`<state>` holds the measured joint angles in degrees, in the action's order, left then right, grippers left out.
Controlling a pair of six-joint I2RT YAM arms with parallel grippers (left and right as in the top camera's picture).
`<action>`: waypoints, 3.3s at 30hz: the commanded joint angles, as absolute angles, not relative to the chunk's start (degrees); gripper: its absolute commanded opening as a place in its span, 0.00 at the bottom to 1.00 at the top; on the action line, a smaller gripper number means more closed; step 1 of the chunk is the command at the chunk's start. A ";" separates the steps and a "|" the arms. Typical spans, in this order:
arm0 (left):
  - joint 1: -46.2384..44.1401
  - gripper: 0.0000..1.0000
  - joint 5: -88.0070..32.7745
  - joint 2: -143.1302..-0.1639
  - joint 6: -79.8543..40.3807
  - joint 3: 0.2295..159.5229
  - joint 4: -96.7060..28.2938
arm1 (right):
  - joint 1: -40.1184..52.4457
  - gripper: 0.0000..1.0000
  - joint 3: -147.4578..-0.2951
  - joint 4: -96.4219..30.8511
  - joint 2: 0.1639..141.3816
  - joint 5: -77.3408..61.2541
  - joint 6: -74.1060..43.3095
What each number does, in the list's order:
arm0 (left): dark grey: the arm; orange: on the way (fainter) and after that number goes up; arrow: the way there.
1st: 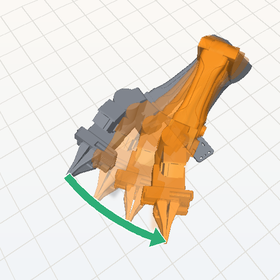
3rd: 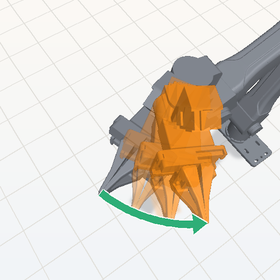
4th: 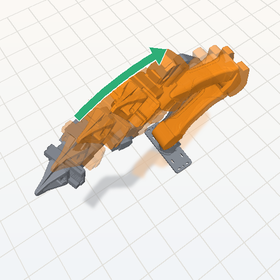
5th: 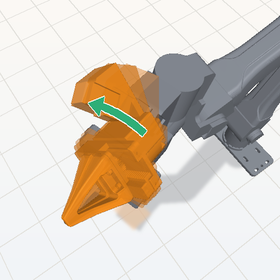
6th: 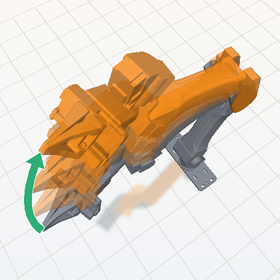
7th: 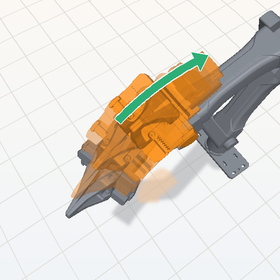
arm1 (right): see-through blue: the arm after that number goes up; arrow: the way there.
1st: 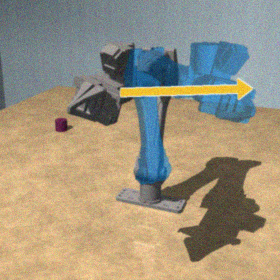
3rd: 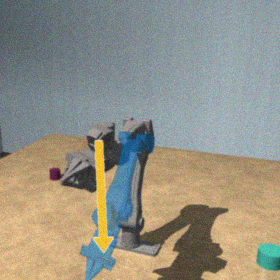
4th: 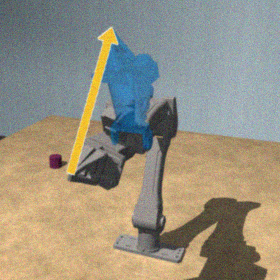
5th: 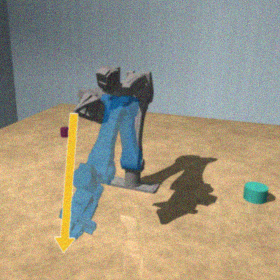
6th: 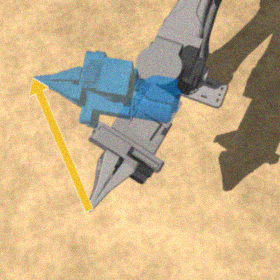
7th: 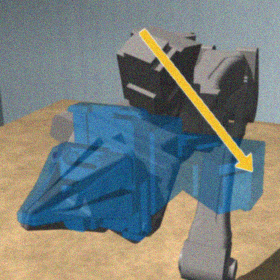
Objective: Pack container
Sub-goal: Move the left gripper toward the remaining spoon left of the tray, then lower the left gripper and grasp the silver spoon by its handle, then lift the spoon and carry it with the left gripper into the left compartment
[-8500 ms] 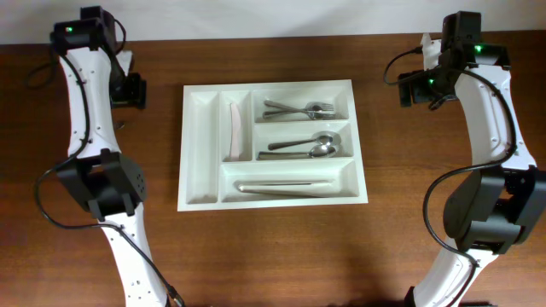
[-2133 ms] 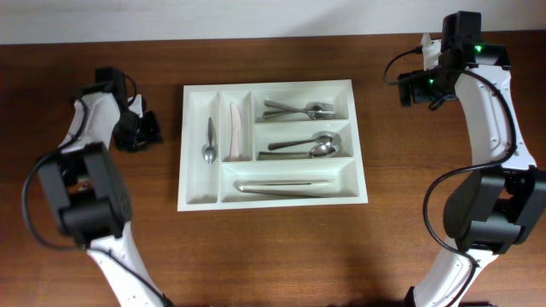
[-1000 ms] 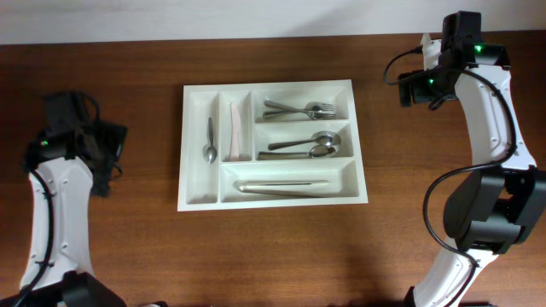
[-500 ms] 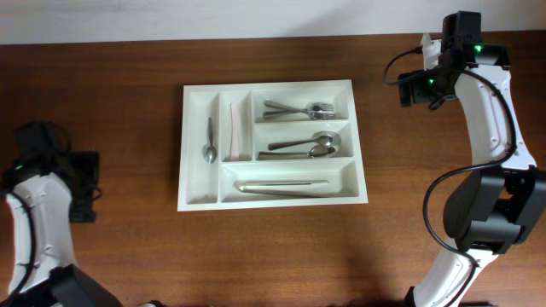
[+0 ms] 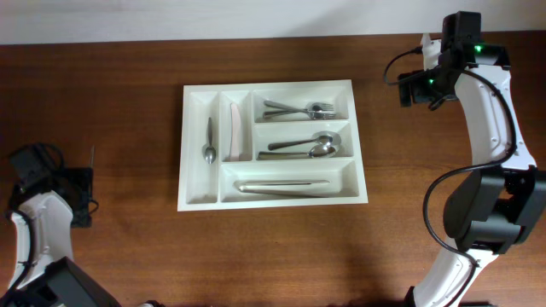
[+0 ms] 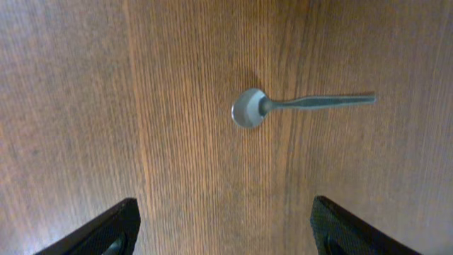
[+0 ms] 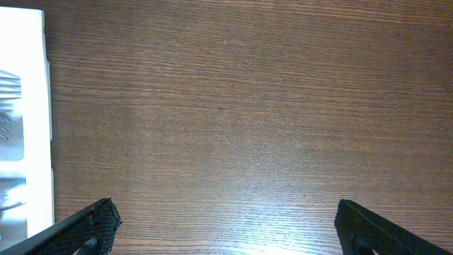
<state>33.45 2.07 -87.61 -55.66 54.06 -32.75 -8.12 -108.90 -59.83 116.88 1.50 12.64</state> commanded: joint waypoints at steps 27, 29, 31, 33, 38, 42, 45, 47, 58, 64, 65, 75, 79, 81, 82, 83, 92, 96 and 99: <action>35.11 1.00 1.54 -89.60 -47.59 37.39 1.41 | -7.90 0.99 -109.06 -59.79 115.72 1.56 13.10; 35.09 1.00 1.48 -91.42 -47.42 37.39 2.59 | -7.90 0.99 -109.06 -59.79 115.72 1.56 13.10; 35.11 1.00 1.43 -93.30 -47.42 37.39 3.14 | -7.90 0.99 -109.06 -59.79 115.72 1.56 13.10; 35.11 0.99 1.23 -95.26 -47.42 37.39 4.23 | -7.90 0.99 -109.06 -59.79 115.72 1.56 13.10; 35.09 0.70 1.13 -98.91 -47.46 37.39 6.85 | -7.90 0.99 -109.06 -59.79 115.72 1.56 13.10; 35.11 0.49 0.84 -99.98 -47.46 37.39 8.25 | -7.90 0.99 -109.06 -59.79 115.72 1.56 13.10; 35.09 0.42 0.84 -100.07 -47.48 37.39 8.86 | -7.90 0.99 -109.06 -59.79 115.72 1.56 13.10; 35.09 0.36 0.84 -100.07 -47.48 37.39 9.45 | -7.90 0.99 -109.06 -59.79 115.72 1.56 13.10; 35.11 0.02 0.78 -100.07 -48.36 37.39 9.72 | -7.90 0.99 -109.06 -59.79 115.72 1.56 13.10; 35.11 0.02 -4.82 -100.01 -48.29 37.39 13.63 | -7.90 0.99 -109.06 -59.79 115.72 1.56 13.10; 35.11 0.02 -6.74 -99.94 -48.27 37.39 14.98 | -7.90 0.99 -109.06 -59.81 115.72 1.56 13.10; 34.89 0.02 -21.96 -93.34 -47.48 37.47 28.40 | -7.90 0.99 -109.06 -59.79 115.72 1.56 13.10; 34.87 0.02 -24.32 -87.88 -42.50 37.89 28.67 | -7.90 0.99 -109.06 -59.79 115.72 1.56 13.10; 34.87 0.02 -25.06 -84.68 -40.88 38.02 27.88 | -7.90 0.99 -109.06 -59.79 115.72 1.56 13.10; 34.87 0.02 -25.76 -83.24 -40.01 38.22 27.33 | -7.90 0.99 -109.06 -59.79 115.72 1.56 13.10; 34.89 0.02 -27.07 -82.28 -39.09 38.44 27.14 | -7.90 0.99 -109.06 -59.79 115.72 1.56 13.10; 31.90 0.02 -34.79 -81.47 -33.21 42.52 13.30 | -7.90 0.99 -109.06 -59.79 115.72 1.56 13.10; 28.36 0.02 -33.10 -81.45 -29.63 43.13 6.50 | -7.90 0.99 -109.06 -59.79 115.72 1.56 13.10; 25.80 0.02 -31.09 -81.06 -27.38 43.13 2.76 | -7.90 0.99 -109.06 -59.79 115.72 1.56 13.10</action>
<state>27.79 -32.27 -81.76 -32.18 41.69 4.58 -8.12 -108.88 -59.83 116.88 1.50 12.67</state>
